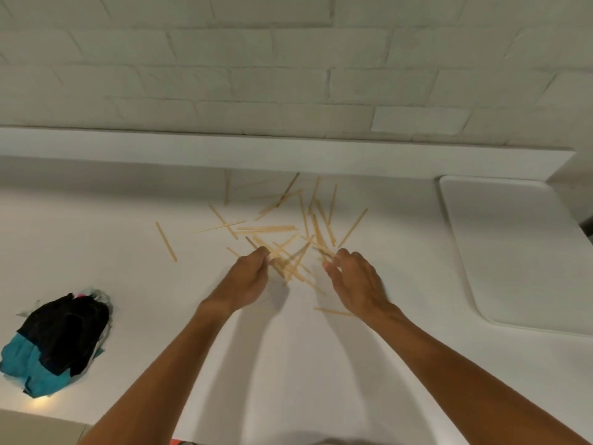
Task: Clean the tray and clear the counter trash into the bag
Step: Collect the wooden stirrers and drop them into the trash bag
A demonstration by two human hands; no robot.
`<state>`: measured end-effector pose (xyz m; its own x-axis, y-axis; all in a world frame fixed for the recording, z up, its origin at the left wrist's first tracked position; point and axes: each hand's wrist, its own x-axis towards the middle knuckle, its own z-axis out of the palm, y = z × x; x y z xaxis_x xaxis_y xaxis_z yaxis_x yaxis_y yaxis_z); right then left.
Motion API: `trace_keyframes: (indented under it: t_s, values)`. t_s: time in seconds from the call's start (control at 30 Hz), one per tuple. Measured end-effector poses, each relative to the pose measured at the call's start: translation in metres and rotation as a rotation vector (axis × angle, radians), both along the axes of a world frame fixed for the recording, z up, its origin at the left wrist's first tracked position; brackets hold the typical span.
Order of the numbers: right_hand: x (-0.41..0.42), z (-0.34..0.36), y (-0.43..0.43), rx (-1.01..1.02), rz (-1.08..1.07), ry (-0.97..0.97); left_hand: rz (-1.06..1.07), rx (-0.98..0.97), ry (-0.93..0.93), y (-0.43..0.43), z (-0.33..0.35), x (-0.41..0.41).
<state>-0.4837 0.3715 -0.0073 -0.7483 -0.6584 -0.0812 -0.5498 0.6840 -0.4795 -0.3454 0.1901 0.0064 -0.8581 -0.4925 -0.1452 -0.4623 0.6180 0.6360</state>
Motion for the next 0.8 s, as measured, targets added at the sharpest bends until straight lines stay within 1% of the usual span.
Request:
trace_keyframes:
  t_s: [0.13,0.2,0.27,0.37,0.47,0.6,0.67,0.8]
  values:
    - [-0.003,-0.004,-0.012,0.010,-0.093,0.057,0.045,-0.085,0.050,0.017,-0.012,-0.036]
    - [-0.005,-0.006,-0.010,-0.041,-0.173,0.052,0.064,-0.087,0.012,0.022,-0.018,-0.047]
    - [-0.006,-0.007,-0.008,-0.052,-0.219,0.054,0.134,-0.088,-0.028,0.025,-0.021,-0.053]
    - [-0.005,-0.009,-0.008,-0.018,-0.240,0.068,0.177,-0.106,-0.031,0.027,-0.027,-0.058]
    - [-0.004,-0.014,-0.007,0.053,-0.194,0.109,0.178,-0.111,-0.102,0.028,-0.027,-0.065]
    - [0.000,-0.019,-0.007,0.211,-0.141,0.138,0.108,-0.112,-0.224,0.030,-0.024,-0.071]
    - [0.004,-0.020,-0.006,0.271,-0.130,0.158,0.058,-0.149,-0.273,0.031,-0.022,-0.069]
    - [0.015,-0.021,-0.004,0.319,-0.136,0.166,-0.023,-0.232,-0.293,0.034,-0.020,-0.057]
